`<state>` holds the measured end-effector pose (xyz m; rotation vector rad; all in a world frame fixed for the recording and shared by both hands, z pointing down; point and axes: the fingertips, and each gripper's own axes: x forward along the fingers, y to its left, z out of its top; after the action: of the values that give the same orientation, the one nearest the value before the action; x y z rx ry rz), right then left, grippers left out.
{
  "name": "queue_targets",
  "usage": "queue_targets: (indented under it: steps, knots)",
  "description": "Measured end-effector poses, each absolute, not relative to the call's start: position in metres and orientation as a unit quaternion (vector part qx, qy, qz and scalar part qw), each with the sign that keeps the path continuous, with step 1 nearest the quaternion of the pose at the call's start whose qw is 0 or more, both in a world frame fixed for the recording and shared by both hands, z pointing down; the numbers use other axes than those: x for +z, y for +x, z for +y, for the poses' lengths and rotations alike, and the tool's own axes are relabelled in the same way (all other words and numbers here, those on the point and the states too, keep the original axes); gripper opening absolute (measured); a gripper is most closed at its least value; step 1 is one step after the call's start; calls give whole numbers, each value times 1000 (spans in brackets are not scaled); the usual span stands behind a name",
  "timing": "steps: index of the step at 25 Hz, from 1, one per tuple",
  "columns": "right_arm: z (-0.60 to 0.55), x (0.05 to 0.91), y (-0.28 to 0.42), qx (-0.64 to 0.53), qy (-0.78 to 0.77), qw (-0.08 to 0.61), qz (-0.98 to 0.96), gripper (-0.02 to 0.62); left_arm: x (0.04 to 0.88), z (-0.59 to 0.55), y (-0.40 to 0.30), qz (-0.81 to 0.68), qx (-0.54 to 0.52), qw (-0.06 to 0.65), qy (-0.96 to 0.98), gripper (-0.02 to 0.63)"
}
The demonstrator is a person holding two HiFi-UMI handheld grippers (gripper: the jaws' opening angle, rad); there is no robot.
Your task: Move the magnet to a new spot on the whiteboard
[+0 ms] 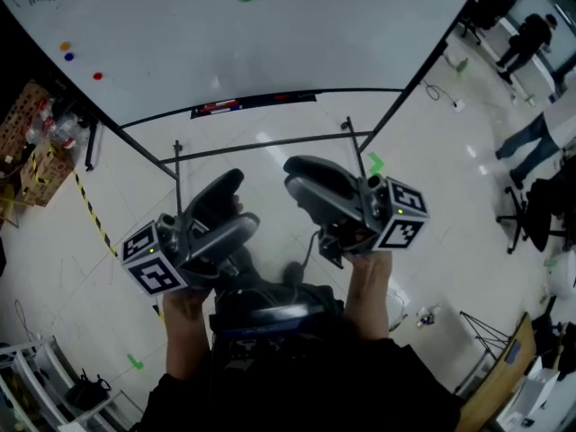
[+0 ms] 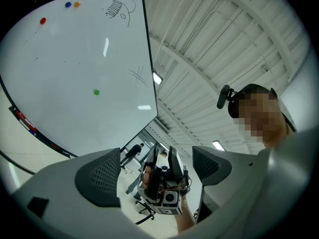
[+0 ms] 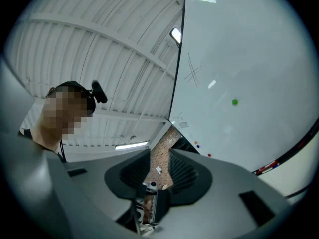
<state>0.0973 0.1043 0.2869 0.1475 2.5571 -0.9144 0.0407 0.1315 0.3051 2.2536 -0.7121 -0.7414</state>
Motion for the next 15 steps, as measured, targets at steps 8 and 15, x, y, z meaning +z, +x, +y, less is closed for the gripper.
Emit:
queue_targets:
  steps: [8,15]
  knots:
    - [121,295,131,-331,70,215,916,127,313,146,77,-287,-274,329,857,443]
    - [134,296,146,-326,84,226,914,126,314,159,94,-294,-261,329,858,443]
